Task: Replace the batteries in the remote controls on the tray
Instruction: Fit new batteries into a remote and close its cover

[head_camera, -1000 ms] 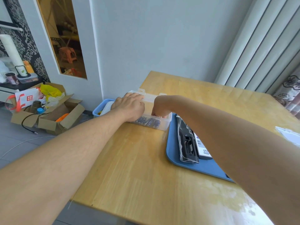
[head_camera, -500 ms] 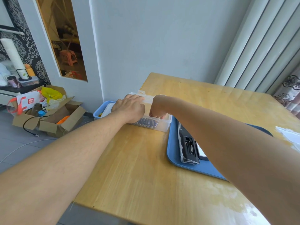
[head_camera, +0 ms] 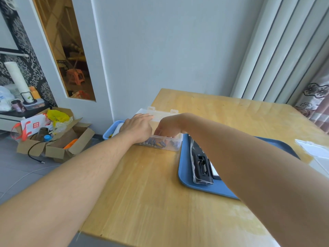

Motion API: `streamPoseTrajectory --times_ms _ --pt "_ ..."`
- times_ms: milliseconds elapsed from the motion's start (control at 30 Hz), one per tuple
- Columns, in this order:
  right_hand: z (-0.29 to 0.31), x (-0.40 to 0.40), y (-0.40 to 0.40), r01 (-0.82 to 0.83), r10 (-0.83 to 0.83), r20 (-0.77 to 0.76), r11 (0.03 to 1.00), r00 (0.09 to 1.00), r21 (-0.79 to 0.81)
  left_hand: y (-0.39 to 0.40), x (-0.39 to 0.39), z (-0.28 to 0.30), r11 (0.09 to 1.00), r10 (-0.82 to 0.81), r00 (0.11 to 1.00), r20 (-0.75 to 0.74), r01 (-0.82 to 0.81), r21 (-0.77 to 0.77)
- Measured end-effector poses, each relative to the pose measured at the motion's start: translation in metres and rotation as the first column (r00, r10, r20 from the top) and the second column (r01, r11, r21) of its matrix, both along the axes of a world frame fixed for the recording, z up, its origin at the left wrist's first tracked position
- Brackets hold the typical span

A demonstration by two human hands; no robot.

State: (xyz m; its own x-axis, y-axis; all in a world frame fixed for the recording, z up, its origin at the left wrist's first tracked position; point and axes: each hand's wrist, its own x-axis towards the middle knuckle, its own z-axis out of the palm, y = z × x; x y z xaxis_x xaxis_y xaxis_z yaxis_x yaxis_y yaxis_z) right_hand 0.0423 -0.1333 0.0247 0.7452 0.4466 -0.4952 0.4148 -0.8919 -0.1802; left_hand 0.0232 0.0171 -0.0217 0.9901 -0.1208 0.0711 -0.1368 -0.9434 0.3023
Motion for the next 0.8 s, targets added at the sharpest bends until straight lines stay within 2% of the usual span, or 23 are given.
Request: streamPoseTrajectory --times_ms 133,200,233,300,367,433,500,567,600,633,700,733,800 --pt "0.001 0.000 -0.007 -0.016 0.013 0.057 0.998 0.998 0.062 0.001 0.000 0.001 1.000 0.005 1.000 0.007 -0.005 -0.008" --pt "0.001 0.001 -0.017 0.061 -0.075 0.038 0.955 0.996 0.289 0.001 0.000 0.002 1.000 0.008 1.000 0.010 -0.008 -0.009" --pt "0.004 0.001 -0.025 0.127 -0.134 -0.019 0.878 0.991 0.462 0.000 0.000 0.003 1.000 0.010 1.000 0.015 -0.010 -0.011" --pt "0.013 -0.003 -0.049 0.296 -0.216 -0.206 0.597 0.954 0.746 -0.001 -0.002 0.005 0.999 0.018 1.000 0.018 -0.017 -0.037" --pt "0.021 -0.010 -0.080 0.448 -0.215 -0.397 0.309 0.892 0.839 0.000 -0.006 0.009 0.994 0.047 0.999 0.006 -0.046 -0.097" --pt "0.022 -0.017 -0.114 0.556 -0.166 -0.537 0.110 0.827 0.823 0.001 -0.009 0.015 0.989 0.061 0.998 0.003 -0.060 -0.135" --pt "0.016 -0.027 -0.147 0.624 -0.150 -0.617 -0.001 0.773 0.782 -0.005 -0.014 0.021 0.984 0.070 0.989 0.129 -0.047 -0.174" --pt "0.008 -0.035 -0.171 0.639 -0.184 -0.637 -0.060 0.748 0.767 -0.024 -0.023 0.028 0.973 0.070 0.935 0.348 0.012 -0.229" --pt "0.004 -0.041 -0.184 0.637 -0.203 -0.640 -0.085 0.741 0.766 -0.042 -0.031 0.032 0.966 0.052 0.914 0.402 0.057 -0.254" --pt "0.000 -0.044 -0.192 0.640 -0.213 -0.646 -0.109 0.733 0.761 -0.060 -0.041 0.036 0.958 0.026 0.923 0.385 0.087 -0.274" --pt "-0.008 -0.051 -0.207 0.647 -0.215 -0.662 -0.145 0.718 0.749 -0.101 -0.067 0.041 0.961 -0.036 0.981 0.192 0.086 -0.262" --pt "-0.012 -0.053 -0.212 0.650 -0.214 -0.667 -0.154 0.713 0.744 -0.120 -0.079 0.042 0.980 -0.052 0.996 0.069 0.064 -0.190" --pt "-0.017 -0.058 -0.217 0.653 -0.219 -0.667 -0.142 0.712 0.744 -0.149 -0.096 0.040 0.997 -0.042 0.989 -0.141 0.049 0.051"
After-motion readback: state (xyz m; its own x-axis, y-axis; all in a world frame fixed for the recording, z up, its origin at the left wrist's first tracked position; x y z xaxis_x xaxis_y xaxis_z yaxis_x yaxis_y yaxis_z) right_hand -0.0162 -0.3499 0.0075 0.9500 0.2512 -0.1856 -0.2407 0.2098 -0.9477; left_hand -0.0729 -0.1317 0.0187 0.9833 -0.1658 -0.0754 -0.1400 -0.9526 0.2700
